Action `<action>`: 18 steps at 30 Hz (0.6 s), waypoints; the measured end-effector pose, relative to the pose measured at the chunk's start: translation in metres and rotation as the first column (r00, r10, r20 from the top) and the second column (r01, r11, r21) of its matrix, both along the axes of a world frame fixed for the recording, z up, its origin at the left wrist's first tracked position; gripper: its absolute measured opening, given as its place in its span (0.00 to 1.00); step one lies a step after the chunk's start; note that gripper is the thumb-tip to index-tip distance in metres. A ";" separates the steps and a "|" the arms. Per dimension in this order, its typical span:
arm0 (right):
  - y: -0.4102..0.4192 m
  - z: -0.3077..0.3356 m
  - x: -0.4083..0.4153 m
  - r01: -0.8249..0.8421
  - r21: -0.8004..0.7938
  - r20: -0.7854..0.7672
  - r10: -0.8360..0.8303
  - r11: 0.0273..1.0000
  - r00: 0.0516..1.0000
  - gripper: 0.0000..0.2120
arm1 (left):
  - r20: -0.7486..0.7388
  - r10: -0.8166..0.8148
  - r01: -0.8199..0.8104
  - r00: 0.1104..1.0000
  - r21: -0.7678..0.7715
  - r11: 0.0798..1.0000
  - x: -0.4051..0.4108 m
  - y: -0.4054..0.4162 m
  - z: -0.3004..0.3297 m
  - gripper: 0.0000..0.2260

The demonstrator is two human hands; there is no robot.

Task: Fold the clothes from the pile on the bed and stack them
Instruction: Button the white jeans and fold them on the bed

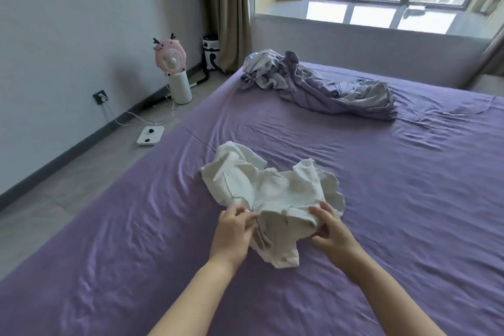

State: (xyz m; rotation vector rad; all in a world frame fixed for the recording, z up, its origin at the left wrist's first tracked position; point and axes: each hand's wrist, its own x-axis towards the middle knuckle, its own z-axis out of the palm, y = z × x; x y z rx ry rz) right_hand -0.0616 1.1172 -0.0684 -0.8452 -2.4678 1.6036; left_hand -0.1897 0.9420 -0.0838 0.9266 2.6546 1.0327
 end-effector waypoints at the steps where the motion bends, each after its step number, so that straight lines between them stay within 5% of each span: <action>1: 0.000 0.015 0.010 0.011 0.037 -0.022 -0.011 0.999 1.000 0.26 | 0.050 0.015 -0.019 0.999 0.068 0.998 0.009 0.001 0.019 0.10; 6: -0.011 0.096 0.071 0.142 0.167 -0.180 -0.111 0.976 0.977 0.16 | 0.178 0.051 -0.099 0.983 0.273 0.957 0.057 -0.006 0.123 0.05; 11: -0.011 0.184 0.140 0.277 0.412 -0.242 -0.189 0.868 0.952 0.10 | 0.222 0.002 -0.090 0.975 0.389 0.917 0.106 -0.027 0.235 0.10; 14: -0.014 0.239 0.182 0.366 0.649 -0.275 -0.243 0.668 0.930 0.14 | 0.202 -0.132 0.040 0.970 0.408 0.912 0.139 -0.044 0.293 0.18; 18: -0.017 0.308 0.231 0.527 0.717 -0.495 -0.198 0.456 0.846 0.14 | -0.079 -0.150 0.168 0.986 0.343 0.924 0.181 -0.061 0.342 0.15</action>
